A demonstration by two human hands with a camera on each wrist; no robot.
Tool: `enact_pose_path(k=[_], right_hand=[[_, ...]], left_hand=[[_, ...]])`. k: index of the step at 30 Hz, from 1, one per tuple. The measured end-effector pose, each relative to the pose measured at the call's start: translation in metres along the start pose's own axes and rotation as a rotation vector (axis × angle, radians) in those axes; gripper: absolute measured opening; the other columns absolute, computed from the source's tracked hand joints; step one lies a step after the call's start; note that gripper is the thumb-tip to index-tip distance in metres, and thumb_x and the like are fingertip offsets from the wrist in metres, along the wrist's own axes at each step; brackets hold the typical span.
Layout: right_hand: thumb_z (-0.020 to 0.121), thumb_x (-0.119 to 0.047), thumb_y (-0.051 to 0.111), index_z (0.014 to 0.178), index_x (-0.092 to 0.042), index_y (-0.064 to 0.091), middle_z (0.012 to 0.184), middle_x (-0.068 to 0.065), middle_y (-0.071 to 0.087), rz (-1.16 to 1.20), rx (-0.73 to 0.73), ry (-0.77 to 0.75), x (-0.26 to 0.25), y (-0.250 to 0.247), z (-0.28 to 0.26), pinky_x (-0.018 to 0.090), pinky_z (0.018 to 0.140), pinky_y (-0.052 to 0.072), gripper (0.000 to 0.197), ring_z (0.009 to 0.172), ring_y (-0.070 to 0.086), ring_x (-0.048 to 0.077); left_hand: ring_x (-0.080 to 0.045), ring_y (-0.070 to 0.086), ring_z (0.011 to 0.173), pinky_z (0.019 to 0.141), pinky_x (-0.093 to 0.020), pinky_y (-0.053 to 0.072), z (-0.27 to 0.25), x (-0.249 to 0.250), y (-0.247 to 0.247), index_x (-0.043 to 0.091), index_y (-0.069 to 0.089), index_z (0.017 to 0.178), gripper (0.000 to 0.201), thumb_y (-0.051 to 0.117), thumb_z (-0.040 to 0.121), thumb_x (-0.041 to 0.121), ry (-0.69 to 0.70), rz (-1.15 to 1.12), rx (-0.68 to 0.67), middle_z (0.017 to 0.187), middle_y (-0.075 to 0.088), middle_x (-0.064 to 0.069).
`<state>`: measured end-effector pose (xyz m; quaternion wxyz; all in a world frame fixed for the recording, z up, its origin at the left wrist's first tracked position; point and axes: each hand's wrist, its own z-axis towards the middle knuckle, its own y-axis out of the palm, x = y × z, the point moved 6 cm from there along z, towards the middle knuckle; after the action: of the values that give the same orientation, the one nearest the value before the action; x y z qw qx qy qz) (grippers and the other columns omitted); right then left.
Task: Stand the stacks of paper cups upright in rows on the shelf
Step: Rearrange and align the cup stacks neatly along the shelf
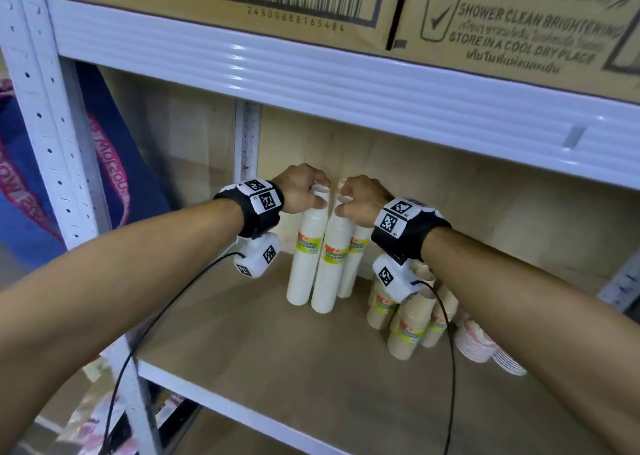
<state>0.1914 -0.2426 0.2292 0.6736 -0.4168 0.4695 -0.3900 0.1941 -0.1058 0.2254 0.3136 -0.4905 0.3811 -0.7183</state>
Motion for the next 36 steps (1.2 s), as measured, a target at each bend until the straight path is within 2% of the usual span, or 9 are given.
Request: enact_pose_path(k=[6, 10, 14, 18, 26, 29, 32, 36], right_hand=[[0.080, -0.022, 0.070, 0.115, -0.013, 0.061, 0.120, 0.007, 0.060, 0.016, 0.000, 0.013, 0.019, -0.007, -0.011, 0.025, 0.072, 0.040, 0.038, 0.106, 0.060, 0.026], [0.084, -0.017, 0.067, 0.120, -0.014, 0.060, 0.108, 0.000, 0.055, 0.054, 0.009, 0.002, 0.028, -0.012, -0.019, 0.024, 0.072, 0.038, 0.036, 0.105, 0.058, 0.022], [0.084, -0.018, 0.067, 0.117, -0.012, 0.059, 0.117, 0.006, 0.057, 0.059, 0.006, 0.028, 0.036, -0.010, -0.020, 0.026, 0.073, 0.041, 0.034, 0.097, 0.056, 0.021], [0.083, -0.023, 0.069, 0.122, -0.014, 0.057, 0.124, 0.006, 0.056, 0.068, 0.008, 0.063, 0.044, -0.006, -0.017, 0.026, 0.074, 0.040, 0.042, 0.109, 0.057, 0.024], [0.084, -0.022, 0.068, 0.119, -0.012, 0.058, 0.121, 0.007, 0.056, 0.073, 0.003, 0.057, 0.046, -0.002, -0.011, 0.026, 0.073, 0.039, 0.037, 0.105, 0.057, 0.023], [0.084, -0.021, 0.067, 0.117, -0.012, 0.058, 0.118, 0.006, 0.057, 0.081, 0.006, 0.054, 0.045, -0.001, -0.010, 0.027, 0.071, 0.039, 0.035, 0.101, 0.057, 0.023], [0.084, -0.021, 0.068, 0.115, -0.011, 0.059, 0.116, 0.007, 0.059, 0.078, 0.014, 0.046, 0.044, 0.000, -0.008, 0.026, 0.068, 0.039, 0.033, 0.095, 0.056, 0.021], [0.084, -0.022, 0.067, 0.115, -0.011, 0.058, 0.114, 0.006, 0.057, 0.070, 0.026, 0.053, 0.045, 0.000, -0.007, 0.022, 0.054, 0.034, 0.034, 0.090, 0.053, 0.018]], left_hand=[[-0.023, 0.056, 0.114, 0.086, -0.027, 0.045, 0.012, 0.015, 0.018, 0.023, 0.059, 0.131, 0.045, 0.069, 0.087, 0.026, 0.031, -0.005, -0.033, 0.131, 0.057, -0.005], [-0.023, 0.057, 0.112, 0.084, -0.027, 0.044, 0.018, 0.021, 0.027, 0.023, 0.060, 0.128, 0.043, 0.070, 0.087, 0.024, 0.038, -0.044, -0.034, 0.129, 0.058, -0.006], [-0.022, 0.058, 0.111, 0.089, -0.029, 0.047, 0.023, 0.021, 0.034, 0.025, 0.060, 0.128, 0.043, 0.071, 0.086, 0.026, 0.027, -0.047, -0.047, 0.128, 0.060, -0.004], [-0.021, 0.058, 0.109, 0.086, -0.027, 0.046, 0.028, 0.021, 0.037, 0.023, 0.060, 0.129, 0.045, 0.072, 0.086, 0.025, 0.034, -0.060, -0.048, 0.129, 0.060, -0.004], [-0.022, 0.057, 0.111, 0.083, -0.026, 0.045, 0.032, 0.018, 0.042, 0.023, 0.060, 0.128, 0.043, 0.071, 0.086, 0.024, 0.032, -0.062, -0.048, 0.130, 0.058, -0.004], [-0.020, 0.057, 0.107, 0.080, -0.026, 0.043, 0.034, 0.015, 0.046, 0.023, 0.061, 0.127, 0.042, 0.070, 0.087, 0.024, 0.032, -0.053, -0.053, 0.129, 0.059, -0.005], [-0.023, 0.057, 0.110, 0.079, -0.026, 0.042, 0.035, 0.014, 0.047, 0.022, 0.061, 0.127, 0.041, 0.070, 0.087, 0.023, 0.019, -0.058, -0.050, 0.130, 0.058, -0.006], [-0.024, 0.058, 0.111, 0.080, -0.026, 0.042, 0.037, 0.012, 0.046, 0.022, 0.061, 0.126, 0.041, 0.070, 0.086, 0.023, 0.008, -0.070, -0.036, 0.130, 0.058, -0.007]])
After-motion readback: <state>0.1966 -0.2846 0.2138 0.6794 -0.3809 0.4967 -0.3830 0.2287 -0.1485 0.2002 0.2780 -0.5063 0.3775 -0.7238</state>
